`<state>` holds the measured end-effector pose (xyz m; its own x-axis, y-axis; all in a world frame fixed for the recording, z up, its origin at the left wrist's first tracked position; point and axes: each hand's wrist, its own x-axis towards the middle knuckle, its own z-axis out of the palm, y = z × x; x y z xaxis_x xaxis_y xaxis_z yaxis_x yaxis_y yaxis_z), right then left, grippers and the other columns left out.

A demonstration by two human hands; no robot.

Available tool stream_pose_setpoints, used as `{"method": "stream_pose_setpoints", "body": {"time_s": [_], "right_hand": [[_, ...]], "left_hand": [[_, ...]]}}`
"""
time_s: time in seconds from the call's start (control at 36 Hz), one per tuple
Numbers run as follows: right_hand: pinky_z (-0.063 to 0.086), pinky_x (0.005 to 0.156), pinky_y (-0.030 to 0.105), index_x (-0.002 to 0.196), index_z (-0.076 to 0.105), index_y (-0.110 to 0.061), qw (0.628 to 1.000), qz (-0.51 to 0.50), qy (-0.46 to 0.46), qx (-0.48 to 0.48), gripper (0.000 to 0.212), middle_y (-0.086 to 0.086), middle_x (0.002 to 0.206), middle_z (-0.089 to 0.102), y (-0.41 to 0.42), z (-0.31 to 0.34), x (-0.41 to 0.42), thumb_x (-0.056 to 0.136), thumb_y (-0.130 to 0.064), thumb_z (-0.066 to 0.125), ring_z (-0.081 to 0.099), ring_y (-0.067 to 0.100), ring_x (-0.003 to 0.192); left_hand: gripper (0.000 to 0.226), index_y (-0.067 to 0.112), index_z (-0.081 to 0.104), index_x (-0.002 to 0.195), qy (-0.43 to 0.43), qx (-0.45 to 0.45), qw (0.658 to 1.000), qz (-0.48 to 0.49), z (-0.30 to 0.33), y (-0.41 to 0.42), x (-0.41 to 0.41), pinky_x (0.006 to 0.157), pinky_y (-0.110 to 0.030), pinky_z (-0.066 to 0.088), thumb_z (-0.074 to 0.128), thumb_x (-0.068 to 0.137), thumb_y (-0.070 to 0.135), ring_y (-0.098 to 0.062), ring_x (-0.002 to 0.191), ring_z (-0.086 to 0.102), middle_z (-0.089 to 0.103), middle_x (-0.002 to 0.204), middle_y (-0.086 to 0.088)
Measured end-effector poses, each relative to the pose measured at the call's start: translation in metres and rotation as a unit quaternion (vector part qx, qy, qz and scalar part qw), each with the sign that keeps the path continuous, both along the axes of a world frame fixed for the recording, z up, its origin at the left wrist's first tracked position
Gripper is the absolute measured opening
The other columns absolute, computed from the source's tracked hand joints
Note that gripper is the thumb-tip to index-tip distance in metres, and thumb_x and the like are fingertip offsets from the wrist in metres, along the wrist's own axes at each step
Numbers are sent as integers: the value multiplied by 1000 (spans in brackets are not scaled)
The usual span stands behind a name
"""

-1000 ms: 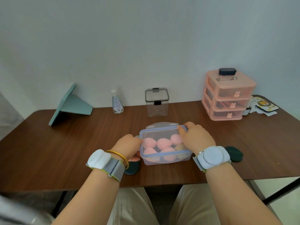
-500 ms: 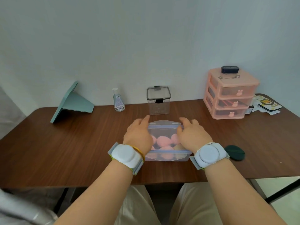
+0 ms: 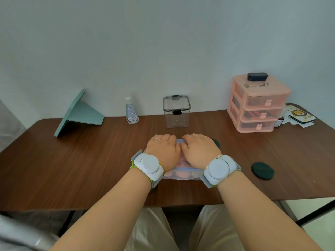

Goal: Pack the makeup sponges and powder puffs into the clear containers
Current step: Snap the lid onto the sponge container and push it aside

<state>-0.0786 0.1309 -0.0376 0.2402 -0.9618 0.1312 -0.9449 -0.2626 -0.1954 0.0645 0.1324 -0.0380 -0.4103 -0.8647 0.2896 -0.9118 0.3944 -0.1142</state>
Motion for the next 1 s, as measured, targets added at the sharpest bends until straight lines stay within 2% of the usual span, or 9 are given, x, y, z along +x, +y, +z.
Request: {"method": "stream_pose_setpoints", "body": {"time_s": [0.06, 0.11, 0.22, 0.33, 0.47, 0.61, 0.75, 0.89, 1.0], "right_hand": [[42, 90, 37, 120, 55, -16, 999, -21, 19, -18, 38, 7, 116, 60, 2, -4, 5, 100, -35, 29, 55, 25, 104], [41, 89, 37, 117, 56, -17, 999, -35, 22, -33, 39, 5, 114, 60, 5, -7, 8, 100, -38, 27, 55, 24, 103], [41, 88, 37, 114, 57, -17, 998, -41, 20, -35, 43, 5, 112, 61, 4, -8, 7, 101, -42, 24, 55, 24, 102], [41, 88, 38, 112, 57, -17, 999, -44, 10, -24, 41, 5, 111, 61, 2, -7, 8, 101, -41, 25, 55, 23, 101], [43, 88, 38, 112, 57, -19, 999, -39, 8, -26, 40, 3, 109, 62, 2, -8, 7, 101, -41, 26, 55, 22, 100], [42, 86, 38, 115, 57, -19, 1000, -7, -18, -8, 38, 4, 110, 63, -3, -4, 3, 101, -38, 28, 56, 24, 100], [38, 100, 40, 136, 47, -25, 997, 39, -46, 44, 44, 1, 133, 56, -8, 8, -4, 98, -41, 33, 47, 23, 123], [7, 120, 41, 152, 21, -24, 990, 115, 28, 71, 87, -6, 157, 25, -2, 10, -10, 81, -70, 40, 14, 14, 146], [3, 119, 41, 154, 3, -23, 977, 159, 84, 111, 128, -4, 162, 8, 2, 15, -21, 55, -94, 44, 10, 15, 147]], "left_hand": [[32, 8, 61, 119, -16, 58, 998, 22, 3, 0, 4, 110, -51, 33, 40, 99, 21, -32, 111, 59, 63, 117, -10], [32, 3, 62, 117, -42, 58, 997, -10, -1, 1, 7, 106, -54, 36, 40, 99, 17, -38, 107, 59, 63, 115, -16], [11, 2, 68, 87, -27, 55, 998, -27, -3, 0, 8, 68, -46, 58, 64, 81, 10, -35, 71, 65, 67, 82, -14], [29, 4, 59, 117, 0, 54, 998, -30, 7, 6, 1, 92, -46, 46, 40, 101, 18, -35, 103, 57, 61, 112, -15], [38, 15, 55, 125, 87, 78, 993, 31, -2, -2, 3, 102, -38, 38, 32, 101, 33, -28, 114, 53, 59, 125, -8], [81, 26, 26, 153, 132, 261, 956, -30, 15, 0, 20, 119, -40, 14, 36, 79, 60, -19, 145, 22, 31, 157, 0], [134, 20, -5, 156, -21, 270, 962, -44, 18, 4, 23, 121, -51, -3, 63, 60, 84, -21, 151, -2, -3, 165, 0], [139, 13, -5, 156, -31, 251, 967, -28, 15, 3, 21, 122, -44, 0, 68, 59, 80, -22, 151, -1, -3, 165, -6], [140, 14, -5, 155, -42, 262, 964, -24, 17, 2, 19, 122, -41, 9, 76, 57, 71, -24, 151, 3, 3, 164, -6]]}}
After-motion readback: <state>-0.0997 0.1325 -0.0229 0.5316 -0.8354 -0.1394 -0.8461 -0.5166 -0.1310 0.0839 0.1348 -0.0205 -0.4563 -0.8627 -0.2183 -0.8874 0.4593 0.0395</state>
